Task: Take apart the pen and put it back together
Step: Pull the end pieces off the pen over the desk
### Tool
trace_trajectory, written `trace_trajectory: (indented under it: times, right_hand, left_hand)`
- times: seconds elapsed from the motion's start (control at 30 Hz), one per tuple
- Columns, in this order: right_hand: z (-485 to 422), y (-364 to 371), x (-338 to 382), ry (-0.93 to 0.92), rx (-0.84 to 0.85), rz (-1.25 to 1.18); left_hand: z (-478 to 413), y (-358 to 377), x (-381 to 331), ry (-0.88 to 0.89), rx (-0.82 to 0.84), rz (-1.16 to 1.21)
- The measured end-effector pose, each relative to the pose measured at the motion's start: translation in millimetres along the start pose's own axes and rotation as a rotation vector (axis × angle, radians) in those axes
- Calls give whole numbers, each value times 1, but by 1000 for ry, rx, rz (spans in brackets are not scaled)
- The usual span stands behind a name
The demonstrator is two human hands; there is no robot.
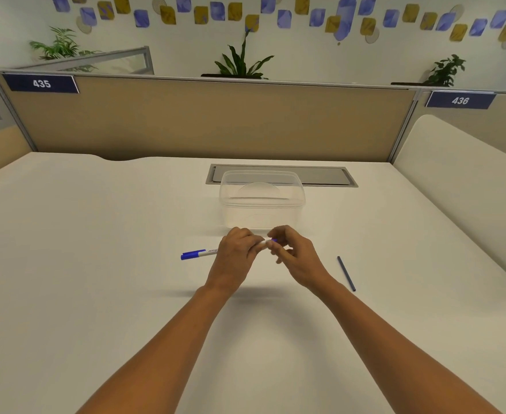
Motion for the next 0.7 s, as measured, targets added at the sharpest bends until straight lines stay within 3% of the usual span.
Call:
trace_trajectory:
  times: [0.17, 0.4, 0.7]
  right_hand:
    - [-3, -1, 0, -21, 11, 3]
    - [-5, -3, 1, 54, 30, -182]
    - [-4, -2, 3, -13, -8, -67]
  left_hand:
    - [2, -1, 2, 5, 1, 2]
    - [1, 0, 4, -10, 6, 17]
    - [-1, -1, 3, 4, -7, -20]
Point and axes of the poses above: each hand's wrist, its own z-axis away from the middle knuckle, its own y-axis out of the palm, x = y × z, the point moved 2 cm from there along -z, towards the middle knuckle, and after that the axes turned 2 degrees about -x, right-handed, at the moved point
